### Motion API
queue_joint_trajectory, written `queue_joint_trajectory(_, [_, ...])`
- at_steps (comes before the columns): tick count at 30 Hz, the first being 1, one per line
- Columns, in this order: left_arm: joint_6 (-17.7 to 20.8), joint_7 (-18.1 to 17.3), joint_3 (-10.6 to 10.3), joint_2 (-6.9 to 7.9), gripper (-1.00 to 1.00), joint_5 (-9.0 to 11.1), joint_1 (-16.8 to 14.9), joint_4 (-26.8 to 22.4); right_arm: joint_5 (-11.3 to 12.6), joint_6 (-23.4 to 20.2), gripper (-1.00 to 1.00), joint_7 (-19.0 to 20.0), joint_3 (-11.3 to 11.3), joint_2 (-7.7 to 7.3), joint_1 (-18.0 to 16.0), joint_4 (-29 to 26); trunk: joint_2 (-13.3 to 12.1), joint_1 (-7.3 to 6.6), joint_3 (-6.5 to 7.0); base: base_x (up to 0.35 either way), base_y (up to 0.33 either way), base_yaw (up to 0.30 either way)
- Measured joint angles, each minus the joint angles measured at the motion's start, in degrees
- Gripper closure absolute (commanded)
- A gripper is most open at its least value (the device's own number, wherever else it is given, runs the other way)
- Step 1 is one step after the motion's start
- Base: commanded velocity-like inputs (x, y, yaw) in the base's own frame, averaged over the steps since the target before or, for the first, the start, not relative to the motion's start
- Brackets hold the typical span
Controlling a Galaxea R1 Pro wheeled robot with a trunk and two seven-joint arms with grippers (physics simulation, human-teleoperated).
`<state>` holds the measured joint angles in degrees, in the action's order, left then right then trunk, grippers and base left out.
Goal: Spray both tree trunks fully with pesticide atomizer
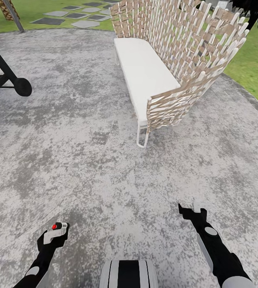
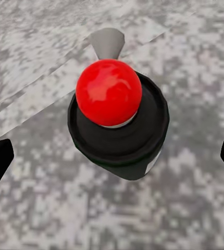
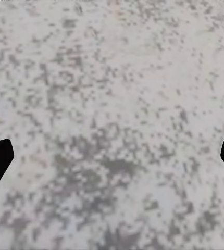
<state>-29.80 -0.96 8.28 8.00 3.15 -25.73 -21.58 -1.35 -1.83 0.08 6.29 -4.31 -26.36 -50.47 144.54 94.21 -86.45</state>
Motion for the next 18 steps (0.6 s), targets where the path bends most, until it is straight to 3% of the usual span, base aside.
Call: queue_joint_trajectory(18, [-0.2, 0.0, 0.2, 0.07, -1.0, 0.1, 0.0, 0.0, 0.0, 0.0, -1.0, 0.0, -0.1, 0.0, 0.0, 0.0, 0.0, 0.0, 0.0, 0.025, 0.0, 0.0])
